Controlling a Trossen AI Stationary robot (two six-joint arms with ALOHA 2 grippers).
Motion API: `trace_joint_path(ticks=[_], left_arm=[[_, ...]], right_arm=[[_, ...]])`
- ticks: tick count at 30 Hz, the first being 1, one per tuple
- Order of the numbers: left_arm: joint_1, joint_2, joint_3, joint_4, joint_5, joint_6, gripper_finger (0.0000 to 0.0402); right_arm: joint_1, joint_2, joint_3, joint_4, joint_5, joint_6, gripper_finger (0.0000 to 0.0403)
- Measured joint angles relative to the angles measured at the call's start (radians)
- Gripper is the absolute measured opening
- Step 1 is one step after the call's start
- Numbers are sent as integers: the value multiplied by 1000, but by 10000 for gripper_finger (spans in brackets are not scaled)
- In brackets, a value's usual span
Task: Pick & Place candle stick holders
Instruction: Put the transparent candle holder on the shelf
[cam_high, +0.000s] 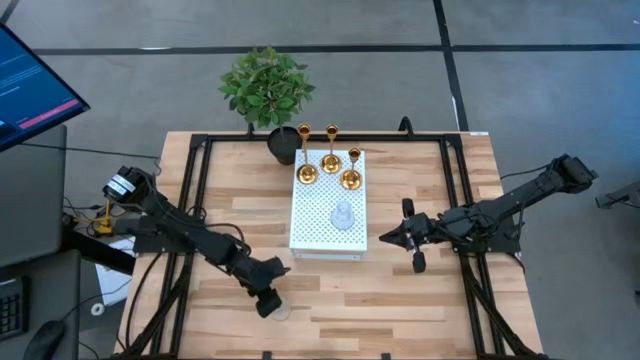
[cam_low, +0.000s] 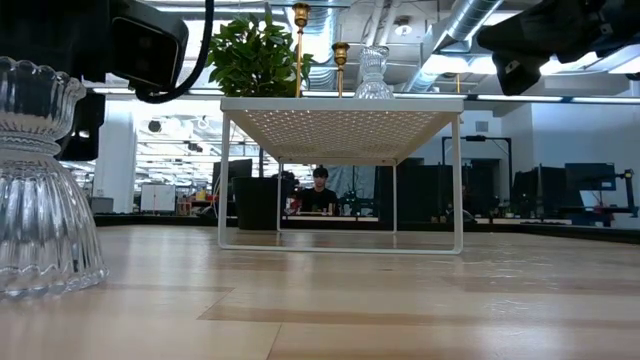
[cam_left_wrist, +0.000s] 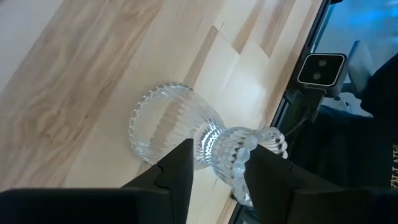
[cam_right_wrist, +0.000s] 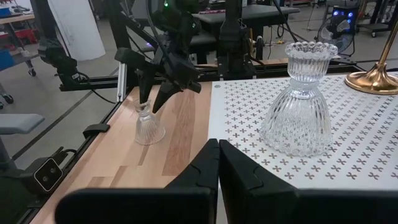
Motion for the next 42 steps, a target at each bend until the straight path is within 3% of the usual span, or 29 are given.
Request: trace_joint_path(ticks=[11,22,29,35,42], left_arm=[[0,-74,-4,-35,-21,3,31],[-2,-267,-4,-207,-61,-56,28],[-1,-463,3,-328,-201,-78,28],[42,-511,118,-456,-246,-34,28],[161,-435,355,-593,-257,169,28]], right_arm=[[0,0,0,-13,0,0,0],[0,0,0,-16,0,0,0],[0,0,0,-23,0,3,0],[0,0,0,-27,0,2,0],[0,0,0,-27,0,-1,0]])
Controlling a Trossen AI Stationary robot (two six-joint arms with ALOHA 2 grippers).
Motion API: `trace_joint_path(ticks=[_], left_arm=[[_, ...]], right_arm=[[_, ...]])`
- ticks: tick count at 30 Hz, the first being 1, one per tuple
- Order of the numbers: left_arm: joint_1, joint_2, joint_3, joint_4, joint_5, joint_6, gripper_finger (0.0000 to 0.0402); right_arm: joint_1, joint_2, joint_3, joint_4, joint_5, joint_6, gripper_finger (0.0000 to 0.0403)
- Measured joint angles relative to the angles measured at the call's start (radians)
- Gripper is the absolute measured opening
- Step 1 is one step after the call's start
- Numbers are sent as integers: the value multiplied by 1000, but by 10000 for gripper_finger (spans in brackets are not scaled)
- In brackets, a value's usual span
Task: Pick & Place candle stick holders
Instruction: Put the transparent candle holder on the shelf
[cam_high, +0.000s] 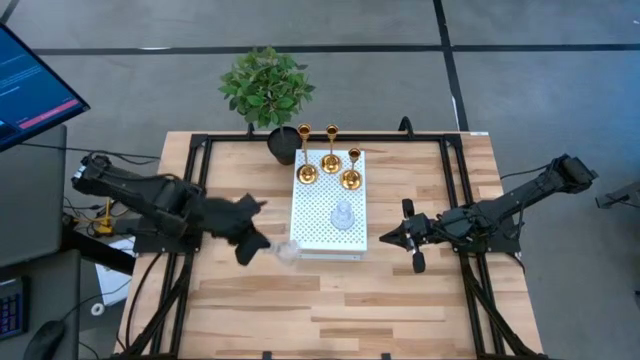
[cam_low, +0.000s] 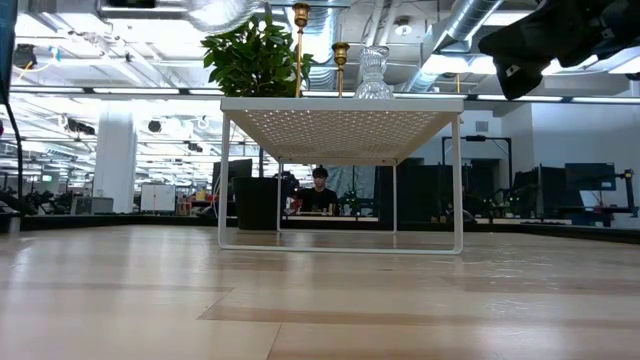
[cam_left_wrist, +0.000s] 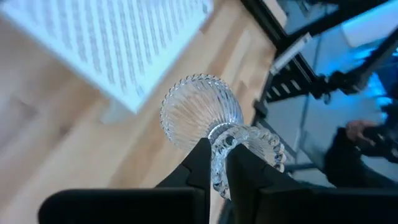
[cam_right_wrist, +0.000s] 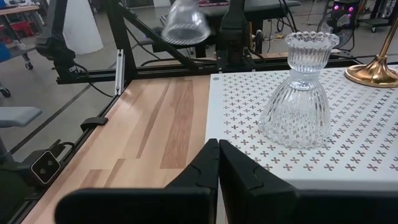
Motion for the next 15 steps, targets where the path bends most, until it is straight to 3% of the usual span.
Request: trace_joint_path(ticks=[6,15], left_arm=[[137,128,192,-159,15,130,28],[359,351,363,-246,171,321,28]], right_arm=[[0,0,0,0,0,0,0],[-1,0,0,0,0,-1,0]])
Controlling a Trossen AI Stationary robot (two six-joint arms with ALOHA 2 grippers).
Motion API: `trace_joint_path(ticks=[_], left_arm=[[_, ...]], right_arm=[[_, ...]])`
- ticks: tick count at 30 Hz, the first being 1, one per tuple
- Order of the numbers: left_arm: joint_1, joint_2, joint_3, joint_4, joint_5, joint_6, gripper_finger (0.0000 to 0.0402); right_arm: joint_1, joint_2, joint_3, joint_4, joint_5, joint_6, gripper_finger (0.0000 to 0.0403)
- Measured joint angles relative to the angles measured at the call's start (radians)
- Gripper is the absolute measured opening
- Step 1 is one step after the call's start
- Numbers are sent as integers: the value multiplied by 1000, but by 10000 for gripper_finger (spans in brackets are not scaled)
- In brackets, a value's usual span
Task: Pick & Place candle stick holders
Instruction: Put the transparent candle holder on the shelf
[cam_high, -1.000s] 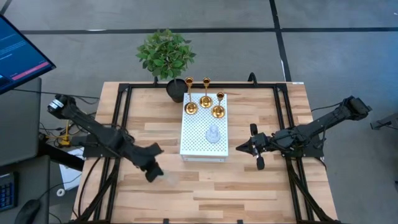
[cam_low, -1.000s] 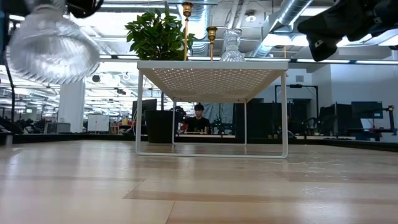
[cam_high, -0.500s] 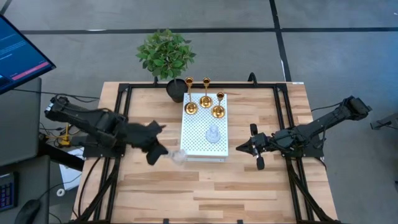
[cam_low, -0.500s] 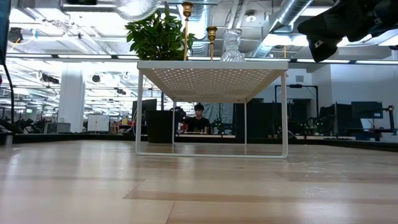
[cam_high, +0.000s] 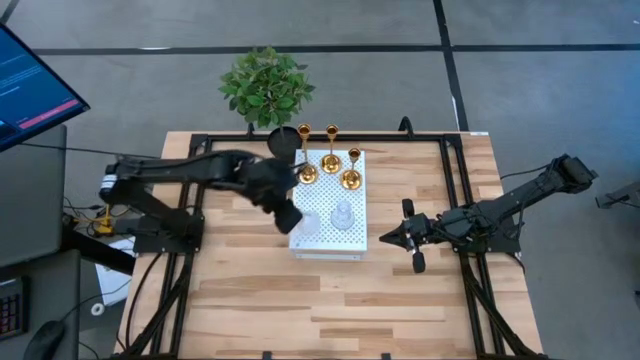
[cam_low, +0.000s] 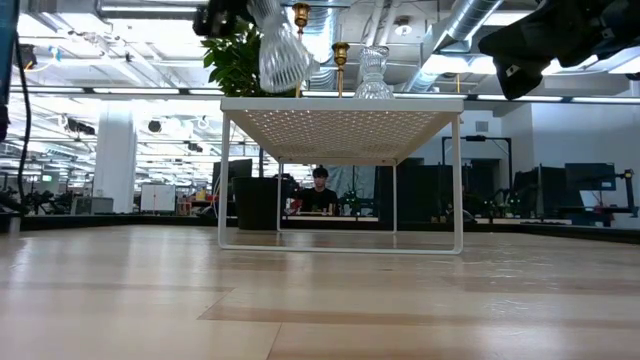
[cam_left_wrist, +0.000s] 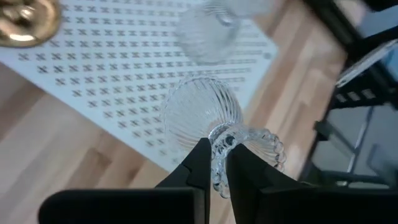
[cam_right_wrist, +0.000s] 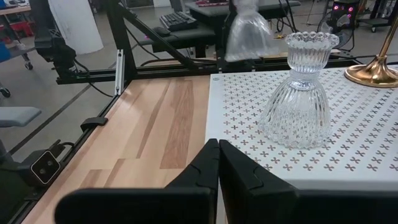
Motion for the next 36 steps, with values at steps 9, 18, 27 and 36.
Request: trace_joint_path(ticks=[9,18,27,36], left_arm=[[80,128,113,-102,24,76,28],[72,161,116,-112,28,93,28],[73,179,116,-100,32,92,30],[72,182,115,-51,21,93,64]], right_arm=[[0,0,0,-12,0,0,0],[0,0,0,-15,0,0,0],[0,0,0,-16,1,0,0],[0,0,0,-16,1,0,0]])
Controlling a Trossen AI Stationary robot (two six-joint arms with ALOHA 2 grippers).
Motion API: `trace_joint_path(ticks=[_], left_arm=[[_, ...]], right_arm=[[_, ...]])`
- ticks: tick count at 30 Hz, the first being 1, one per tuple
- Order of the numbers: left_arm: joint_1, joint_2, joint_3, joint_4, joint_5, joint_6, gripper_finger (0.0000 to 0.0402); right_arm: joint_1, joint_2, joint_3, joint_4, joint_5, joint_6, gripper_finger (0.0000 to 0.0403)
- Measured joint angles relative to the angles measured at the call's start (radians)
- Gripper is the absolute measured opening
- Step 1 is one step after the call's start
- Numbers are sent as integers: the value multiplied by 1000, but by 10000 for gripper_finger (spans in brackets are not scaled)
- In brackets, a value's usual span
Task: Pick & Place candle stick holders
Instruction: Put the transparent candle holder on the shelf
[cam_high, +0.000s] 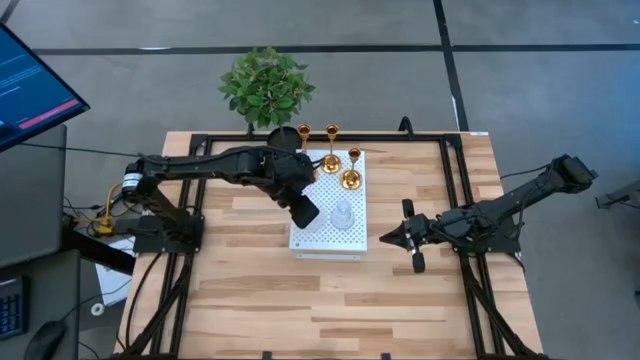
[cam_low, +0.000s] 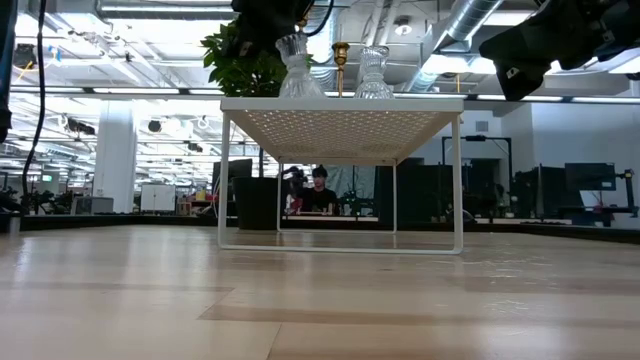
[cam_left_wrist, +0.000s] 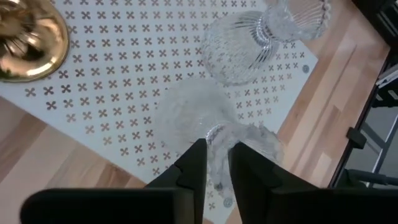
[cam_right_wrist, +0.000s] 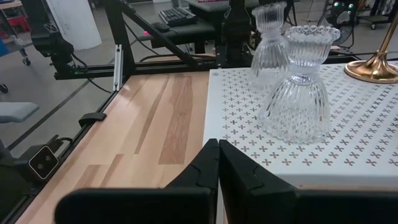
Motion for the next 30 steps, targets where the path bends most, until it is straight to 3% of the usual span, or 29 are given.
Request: trace_joint_path(ticks=[9,18,30], left_arm=[[0,0,0,17,0,0,77],[3,-15,-1,136,2,33,77],[-35,-129,-2,177,-9,143,76]], right_arm=[[0,0,0,0,0,0,0],[0,0,0,0,-1,0,0],[0,0,0,-5,-1,0,0]])
